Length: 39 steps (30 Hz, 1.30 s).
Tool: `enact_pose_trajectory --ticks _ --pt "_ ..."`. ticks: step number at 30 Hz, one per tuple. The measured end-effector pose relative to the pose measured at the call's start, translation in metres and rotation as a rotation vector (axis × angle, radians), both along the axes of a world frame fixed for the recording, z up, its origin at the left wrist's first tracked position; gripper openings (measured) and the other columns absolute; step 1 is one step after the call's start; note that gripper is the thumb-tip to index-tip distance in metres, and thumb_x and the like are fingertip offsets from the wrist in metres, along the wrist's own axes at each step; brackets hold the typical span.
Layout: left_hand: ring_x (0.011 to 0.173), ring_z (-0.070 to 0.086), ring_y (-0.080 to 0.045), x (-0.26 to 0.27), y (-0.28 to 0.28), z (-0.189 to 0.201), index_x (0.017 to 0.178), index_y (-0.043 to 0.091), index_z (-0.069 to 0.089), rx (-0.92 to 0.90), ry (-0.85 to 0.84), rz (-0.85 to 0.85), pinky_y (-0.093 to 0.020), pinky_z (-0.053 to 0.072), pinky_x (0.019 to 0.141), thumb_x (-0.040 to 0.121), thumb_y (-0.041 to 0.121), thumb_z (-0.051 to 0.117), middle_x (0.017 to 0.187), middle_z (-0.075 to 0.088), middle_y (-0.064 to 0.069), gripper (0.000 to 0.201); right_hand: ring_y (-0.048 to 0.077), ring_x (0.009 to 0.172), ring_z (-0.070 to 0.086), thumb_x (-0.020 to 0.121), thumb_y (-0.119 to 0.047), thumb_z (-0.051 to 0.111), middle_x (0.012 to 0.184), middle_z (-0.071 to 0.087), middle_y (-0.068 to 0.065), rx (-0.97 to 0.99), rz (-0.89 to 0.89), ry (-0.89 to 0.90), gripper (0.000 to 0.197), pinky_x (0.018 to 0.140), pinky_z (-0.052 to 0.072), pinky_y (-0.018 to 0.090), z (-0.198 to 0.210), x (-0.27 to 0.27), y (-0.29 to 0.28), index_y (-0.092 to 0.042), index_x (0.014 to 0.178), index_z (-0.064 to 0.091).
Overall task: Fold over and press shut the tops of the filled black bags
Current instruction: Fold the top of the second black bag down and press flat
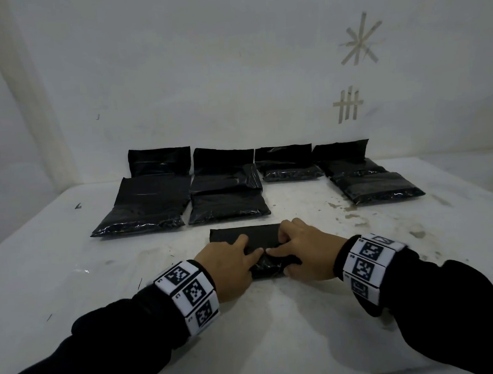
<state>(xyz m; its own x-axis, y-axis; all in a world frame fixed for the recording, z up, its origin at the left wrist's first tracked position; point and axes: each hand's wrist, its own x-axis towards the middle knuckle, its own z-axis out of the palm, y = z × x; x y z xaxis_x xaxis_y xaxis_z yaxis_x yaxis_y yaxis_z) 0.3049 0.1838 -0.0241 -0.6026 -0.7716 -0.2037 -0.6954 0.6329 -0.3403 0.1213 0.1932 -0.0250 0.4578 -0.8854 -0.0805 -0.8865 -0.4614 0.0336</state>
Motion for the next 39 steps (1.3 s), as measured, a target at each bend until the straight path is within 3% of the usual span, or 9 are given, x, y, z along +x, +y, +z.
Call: enact_pose_trajectory --ticks 6,10,13,16,22,28,31,39 --pt "0.100 0.058 -0.030 -0.002 -0.004 0.000 0.151 0.024 0.008 -0.025 -0.096 0.011 -0.035 0.043 0.072 0.103 0.031 0.029 0.148 0.018 -0.014 0.053 0.022 0.123 0.032 0.094 -0.021 0.053 0.132 0.035 0.004 0.048 0.015 0.043 0.052 0.102 0.034 0.031 -0.001 0.004 -0.003 -0.023 0.143 0.038" --pt "0.119 0.041 -0.033 -0.004 0.001 -0.003 0.149 0.028 0.020 -0.195 -0.097 0.000 -0.040 0.036 0.091 0.101 0.037 0.033 0.141 0.028 -0.014 0.051 0.024 0.120 0.035 0.094 -0.019 0.053 0.132 0.036 0.006 0.063 0.011 0.061 0.052 0.100 0.035 0.031 -0.001 0.005 -0.003 -0.022 0.144 0.037" --pt "0.125 0.029 -0.031 -0.008 0.001 -0.008 0.143 0.027 0.035 -0.301 -0.080 -0.062 -0.042 0.028 0.098 0.099 0.035 0.038 0.137 0.032 -0.010 0.045 0.024 0.119 0.036 0.094 -0.018 0.054 0.131 0.037 0.006 0.062 0.012 0.059 0.052 0.098 0.035 0.031 -0.001 0.006 -0.001 -0.021 0.143 0.039" --pt "0.127 0.028 -0.029 -0.007 -0.007 -0.008 0.138 0.022 0.043 -0.215 0.031 -0.099 -0.040 0.030 0.100 0.098 0.030 0.040 0.138 0.033 -0.009 0.041 0.024 0.118 0.037 0.093 -0.016 0.054 0.129 0.037 0.007 0.069 0.011 0.050 0.052 0.097 0.036 0.032 -0.001 0.005 -0.001 -0.021 0.143 0.039" --pt "0.121 0.034 -0.024 0.000 -0.016 -0.009 0.141 0.016 0.039 0.030 0.176 -0.065 -0.036 0.042 0.099 0.097 0.022 0.044 0.135 0.032 -0.006 0.045 0.025 0.120 0.036 0.092 -0.014 0.055 0.129 0.037 0.006 0.097 -0.016 0.024 0.055 0.100 0.036 0.033 -0.002 0.005 -0.004 -0.022 0.143 0.039" --pt "0.124 0.034 -0.021 0.001 -0.015 -0.006 0.148 0.025 0.025 0.129 0.321 -0.024 -0.035 0.035 0.105 0.099 0.030 0.038 0.135 0.033 -0.002 0.051 0.024 0.124 0.034 0.095 -0.013 0.049 0.131 0.036 0.006 0.149 -0.052 -0.018 0.052 0.105 0.034 0.034 -0.002 0.005 -0.004 -0.022 0.144 0.037" --pt "0.123 0.034 -0.021 -0.002 -0.016 -0.006 0.147 0.028 0.028 0.127 0.315 -0.010 -0.036 0.037 0.103 0.099 0.034 0.038 0.133 0.035 -0.003 0.050 0.024 0.125 0.037 0.096 -0.011 0.046 0.133 0.037 0.007 0.191 -0.070 -0.090 0.046 0.105 0.032 0.032 0.003 0.004 -0.002 -0.019 0.141 0.043" --pt "0.119 0.036 -0.025 -0.011 -0.019 -0.008 0.147 0.034 0.026 0.100 0.254 0.008 -0.036 0.038 0.100 0.098 0.028 0.043 0.129 0.036 -0.007 0.052 0.019 0.128 0.042 0.096 -0.009 0.047 0.140 0.046 0.002 0.230 -0.128 -0.267 0.039 0.106 0.030 0.025 0.004 -0.007 0.005 -0.017 0.133 0.054"
